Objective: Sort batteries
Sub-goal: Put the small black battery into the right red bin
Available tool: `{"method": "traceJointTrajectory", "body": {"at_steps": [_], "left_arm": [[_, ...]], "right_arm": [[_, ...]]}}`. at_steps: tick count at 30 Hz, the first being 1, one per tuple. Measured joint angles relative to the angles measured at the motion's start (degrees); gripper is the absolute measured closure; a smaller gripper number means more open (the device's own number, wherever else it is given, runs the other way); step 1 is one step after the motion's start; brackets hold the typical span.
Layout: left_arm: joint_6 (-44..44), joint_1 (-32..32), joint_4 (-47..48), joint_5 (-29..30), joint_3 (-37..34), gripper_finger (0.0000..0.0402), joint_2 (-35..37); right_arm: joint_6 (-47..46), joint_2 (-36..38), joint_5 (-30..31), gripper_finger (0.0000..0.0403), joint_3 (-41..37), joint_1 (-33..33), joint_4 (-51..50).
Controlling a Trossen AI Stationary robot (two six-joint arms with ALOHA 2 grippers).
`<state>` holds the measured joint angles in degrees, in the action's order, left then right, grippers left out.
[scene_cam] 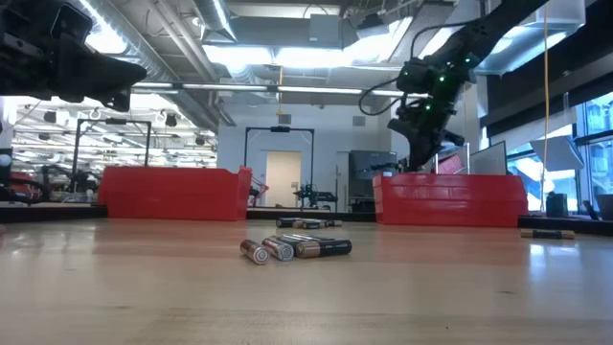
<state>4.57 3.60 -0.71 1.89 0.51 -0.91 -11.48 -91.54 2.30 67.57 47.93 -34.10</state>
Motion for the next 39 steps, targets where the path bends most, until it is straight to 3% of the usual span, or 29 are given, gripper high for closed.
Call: {"method": "traceJointTrajectory", "body": {"at_steps": [8, 12, 20, 28, 33, 39], "left_arm": [[-0.8, 0.0, 0.0, 0.0, 0.0, 0.0382, 0.0], [-1.6, 0.0, 0.0, 0.0, 0.0, 0.0382, 0.0], [-1.8, 0.0, 0.0, 0.0, 0.0, 0.0382, 0.0], [-1.8, 0.0, 0.0, 0.0, 0.0, 0.0382, 0.0], [-1.8, 0.0, 0.0, 0.0, 0.0, 0.0382, 0.0], [-1.8, 0.0, 0.0, 0.0, 0.0, 0.0382, 0.0]], "right_arm": [[-1.2, -5.8, -2.6, 0.0386, 2.5, -0.3, -3.5], [-2.0, -6.2, -2.8, 0.0370, 2.5, -0.3, -3.5], [-2.0, -6.2, -2.9, 0.0377, 2.5, -0.3, -3.5], [-0.8, -6.1, -3.4, 0.0314, 2.5, -0.3, -3.7], [2.8, -2.3, -2.7, 0.0267, 3.9, -0.3, -4.8], [7.3, 7.7, -2.5, 0.0255, 6.4, -3.3, -14.0]]}}
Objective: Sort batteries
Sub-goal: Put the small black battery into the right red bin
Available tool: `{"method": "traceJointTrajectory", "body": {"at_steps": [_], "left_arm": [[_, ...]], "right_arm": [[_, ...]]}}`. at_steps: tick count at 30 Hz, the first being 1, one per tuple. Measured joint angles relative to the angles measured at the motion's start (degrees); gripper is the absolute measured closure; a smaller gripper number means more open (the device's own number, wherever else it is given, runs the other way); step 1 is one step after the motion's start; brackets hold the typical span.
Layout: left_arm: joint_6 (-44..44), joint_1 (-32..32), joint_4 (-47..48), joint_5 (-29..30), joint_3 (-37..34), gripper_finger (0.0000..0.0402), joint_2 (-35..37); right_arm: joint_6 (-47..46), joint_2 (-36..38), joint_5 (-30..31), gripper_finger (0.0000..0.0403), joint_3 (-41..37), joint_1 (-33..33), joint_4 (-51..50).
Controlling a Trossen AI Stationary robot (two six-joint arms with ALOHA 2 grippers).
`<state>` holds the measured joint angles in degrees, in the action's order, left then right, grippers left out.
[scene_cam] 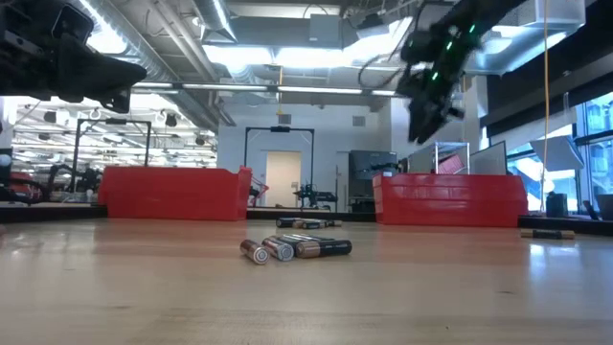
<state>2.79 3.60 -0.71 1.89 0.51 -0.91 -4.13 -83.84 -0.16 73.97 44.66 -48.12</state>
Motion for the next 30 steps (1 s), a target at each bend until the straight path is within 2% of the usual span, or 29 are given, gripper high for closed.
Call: {"method": "traceJointTrajectory", "body": {"at_steps": [4, 7, 11, 14, 21, 26, 30], "left_arm": [[0.0, 0.0, 0.0, 0.0, 0.0, 0.0382, 0.0], [0.9, 0.0, 0.0, 0.0, 0.0, 0.0382, 0.0], [1.7, 0.0, 0.0, 0.0, 0.0, 0.0382, 0.0], [1.7, 0.0, 0.0, 0.0, 0.0, 0.0382, 0.0], [1.6, 0.0, 0.0, 0.0, 0.0, 0.0382, 0.0], [1.5, 0.0, 0.0, 0.0, 0.0, 0.0382, 0.0], [1.5, 0.0, 0.0, 0.0, 0.0, 0.0382, 0.0]], "right_arm": [[3.2, 7.4, -0.7, 0.0255, -2.3, -7.9, -8.8], [2.5, 12.2, -3.1, 0.0254, -7.7, -16.0, -12.5], [-4.1, 16.9, -7.2, 0.0254, -17.5, -26.4, -13.2], [-9.4, 18.2, -6.7, 0.0254, -24.5, -31.5, -10.7], [-14.5, 17.0, -6.3, 0.0254, -35.8, -34.6, -0.7], [-13.3, 16.3, -6.2, 0.0254, -38.6, -34.6, 2.0], [-9.7, 15.5, -3.4, 0.0254, -39.5, -34.6, 2.1]]}}
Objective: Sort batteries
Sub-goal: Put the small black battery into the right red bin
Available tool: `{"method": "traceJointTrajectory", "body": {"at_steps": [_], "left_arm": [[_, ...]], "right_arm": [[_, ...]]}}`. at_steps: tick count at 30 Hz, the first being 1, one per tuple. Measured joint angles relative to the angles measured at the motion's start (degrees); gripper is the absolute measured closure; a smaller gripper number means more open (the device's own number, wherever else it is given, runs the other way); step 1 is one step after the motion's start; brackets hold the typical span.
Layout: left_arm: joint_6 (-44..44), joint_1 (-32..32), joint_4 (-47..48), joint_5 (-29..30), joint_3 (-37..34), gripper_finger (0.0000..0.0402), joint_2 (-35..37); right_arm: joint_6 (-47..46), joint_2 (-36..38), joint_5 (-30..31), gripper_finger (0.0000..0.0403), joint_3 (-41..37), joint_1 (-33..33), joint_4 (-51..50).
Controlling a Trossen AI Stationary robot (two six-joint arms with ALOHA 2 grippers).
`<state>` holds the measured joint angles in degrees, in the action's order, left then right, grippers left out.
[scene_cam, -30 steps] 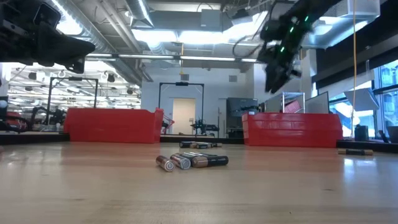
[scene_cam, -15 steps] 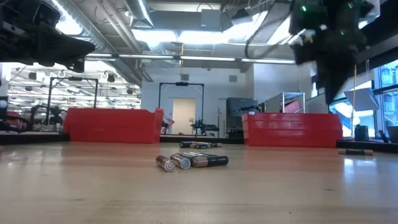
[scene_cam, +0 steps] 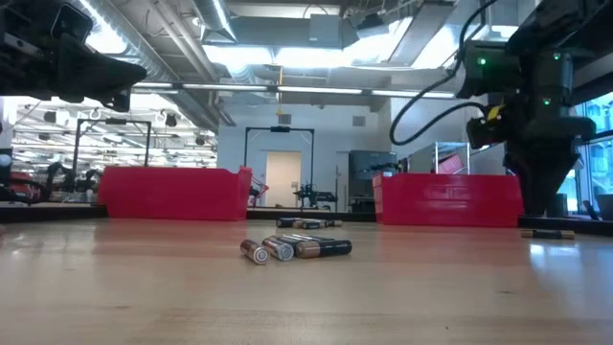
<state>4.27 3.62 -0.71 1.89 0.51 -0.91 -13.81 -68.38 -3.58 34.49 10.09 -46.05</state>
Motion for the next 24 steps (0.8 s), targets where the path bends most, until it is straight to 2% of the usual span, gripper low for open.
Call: {"method": "traceJointTrajectory", "body": {"at_steps": [5, 10, 15, 24], "left_arm": [[0.0, 0.0, 0.0, 0.0, 0.0, 0.0382, 0.0], [0.0, 0.0, 0.0, 0.0, 0.0, 0.0382, 0.0], [0.0, 0.0, 0.0, 0.0, 0.0, 0.0382, 0.0], [0.1, 0.0, 0.0, 0.0, 0.0, 0.0382, 0.0]], "right_arm": [[0.2, -1.7, 0.4, 0.0260, 0.0, 0.0, 1.1], [2.4, -4.4, 0.2, 0.0274, -0.4, 0.0, 7.6], [0.8, -6.6, 4.4, 0.0285, -0.5, 0.0, 6.2], [-2.3, -6.5, 2.5, 0.0288, -0.5, 0.0, 2.2]]}}
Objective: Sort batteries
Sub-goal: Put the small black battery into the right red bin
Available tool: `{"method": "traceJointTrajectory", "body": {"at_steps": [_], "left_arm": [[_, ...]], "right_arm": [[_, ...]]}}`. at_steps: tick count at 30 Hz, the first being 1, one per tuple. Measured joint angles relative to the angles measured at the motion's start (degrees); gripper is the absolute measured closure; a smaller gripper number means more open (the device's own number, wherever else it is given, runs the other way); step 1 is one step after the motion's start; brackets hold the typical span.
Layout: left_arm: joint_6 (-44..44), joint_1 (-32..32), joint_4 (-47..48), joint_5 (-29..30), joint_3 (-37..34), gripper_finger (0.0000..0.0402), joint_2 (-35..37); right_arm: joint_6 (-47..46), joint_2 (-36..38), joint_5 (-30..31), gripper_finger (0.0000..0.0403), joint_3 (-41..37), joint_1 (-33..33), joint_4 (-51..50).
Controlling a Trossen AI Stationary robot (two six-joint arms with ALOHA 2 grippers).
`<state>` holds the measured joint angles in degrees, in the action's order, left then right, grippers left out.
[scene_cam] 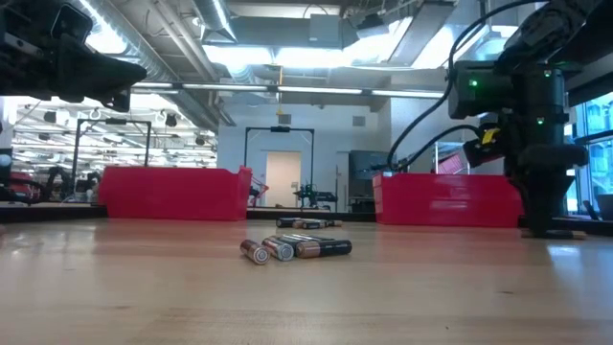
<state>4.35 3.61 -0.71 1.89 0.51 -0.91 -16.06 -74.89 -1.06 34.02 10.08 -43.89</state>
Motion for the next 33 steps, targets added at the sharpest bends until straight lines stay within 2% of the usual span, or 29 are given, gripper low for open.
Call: {"method": "traceJointTrajectory", "body": {"at_steps": [4, 12, 17, 22, 25, 29, 33], "left_arm": [[0.0, 0.0, 0.0, 0.0, 0.0, 0.0382, 0.0], [-1.1, 0.0, 0.0, 0.0, 0.0, 0.0382, 0.0], [-1.1, 0.0, 0.0, 0.0, 0.0, 0.0382, 0.0], [-1.1, 0.0, 0.0, 0.0, 0.0, 0.0382, 0.0], [-1.1, 0.0, 0.0, 0.0, 0.0, 0.0382, 0.0], [-1.1, 0.0, 0.0, 0.0, 0.0, 0.0382, 0.0], [-1.1, 0.0, 0.0, 0.0, 0.0, 0.0382, 0.0]], "right_arm": [[0.0, 0.0, -1.0, 0.0307, -0.8, 0.0, 2.5], [-2.0, 0.3, -2.4, 0.0388, -4.6, 0.0, 7.4], [-4.7, -0.2, 0.5, 0.0388, -2.0, 0.0, 10.9], [-4.9, 0.0, 9.7, 0.0389, 8.2, 1.2, 14.1], [-4.4, 0.0, 10.7, 0.0389, 17.0, 5.8, 14.9], [-3.4, -0.6, 10.5, 0.0389, 26.6, 17.2, 14.2], [-3.5, -5.2, 3.0, 0.0390, 32.3, 29.0, 10.5]]}}
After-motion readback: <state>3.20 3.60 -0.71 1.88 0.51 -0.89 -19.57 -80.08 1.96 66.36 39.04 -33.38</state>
